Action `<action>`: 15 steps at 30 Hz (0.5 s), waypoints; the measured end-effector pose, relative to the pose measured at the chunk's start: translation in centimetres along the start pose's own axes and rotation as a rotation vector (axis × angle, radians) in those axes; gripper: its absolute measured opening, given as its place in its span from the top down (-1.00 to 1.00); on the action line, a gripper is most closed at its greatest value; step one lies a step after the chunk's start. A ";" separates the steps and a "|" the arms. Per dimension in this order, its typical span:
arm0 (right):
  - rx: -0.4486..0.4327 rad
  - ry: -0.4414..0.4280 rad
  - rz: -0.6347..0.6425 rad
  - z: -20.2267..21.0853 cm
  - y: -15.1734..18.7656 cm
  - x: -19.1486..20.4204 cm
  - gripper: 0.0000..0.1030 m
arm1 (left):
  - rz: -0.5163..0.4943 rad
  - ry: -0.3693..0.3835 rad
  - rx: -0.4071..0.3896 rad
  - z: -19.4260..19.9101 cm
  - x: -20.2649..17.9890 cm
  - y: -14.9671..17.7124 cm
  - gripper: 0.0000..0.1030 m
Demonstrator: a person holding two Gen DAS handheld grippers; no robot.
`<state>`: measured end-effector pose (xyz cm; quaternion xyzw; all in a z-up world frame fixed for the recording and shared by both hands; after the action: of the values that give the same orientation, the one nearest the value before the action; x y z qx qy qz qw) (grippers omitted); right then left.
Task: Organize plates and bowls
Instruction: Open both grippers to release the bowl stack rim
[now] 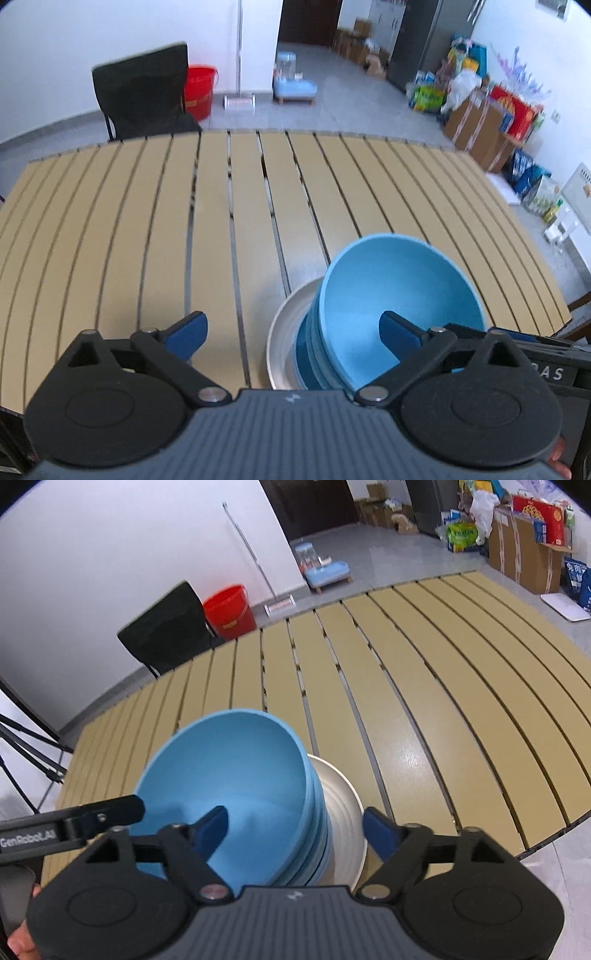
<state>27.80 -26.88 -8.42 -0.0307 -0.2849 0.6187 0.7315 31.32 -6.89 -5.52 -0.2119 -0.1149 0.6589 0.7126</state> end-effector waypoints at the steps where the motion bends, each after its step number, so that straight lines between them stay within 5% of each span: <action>1: -0.013 -0.004 -0.001 0.5 0.3 -0.1 -0.71 | 0.002 -0.001 -0.022 0.6 0.0 0.4 -1.00; 5: -0.066 -0.010 0.020 2.2 1.3 -0.2 -1.00 | 0.009 -0.033 -0.111 2.9 0.5 1.8 -1.00; 15: -0.203 0.054 0.153 7.1 6.8 2.5 -1.00 | -0.033 -0.089 -0.359 9.7 -0.1 9.0 -1.00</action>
<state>18.75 -25.15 -4.19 -0.1429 -0.3229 0.6397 0.6827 19.01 -5.17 -1.01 -0.3041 -0.2655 0.6248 0.6684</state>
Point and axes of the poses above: each gripper's, at about its wrist camera, not at the fingertips, and z roughly against the way its jaws point, x to its left, y to its underside, the point moved 2 cm from there along -z, roughly the way its jaws point, and after that the axes turned 10 degrees about x, right-handed, at the moved point
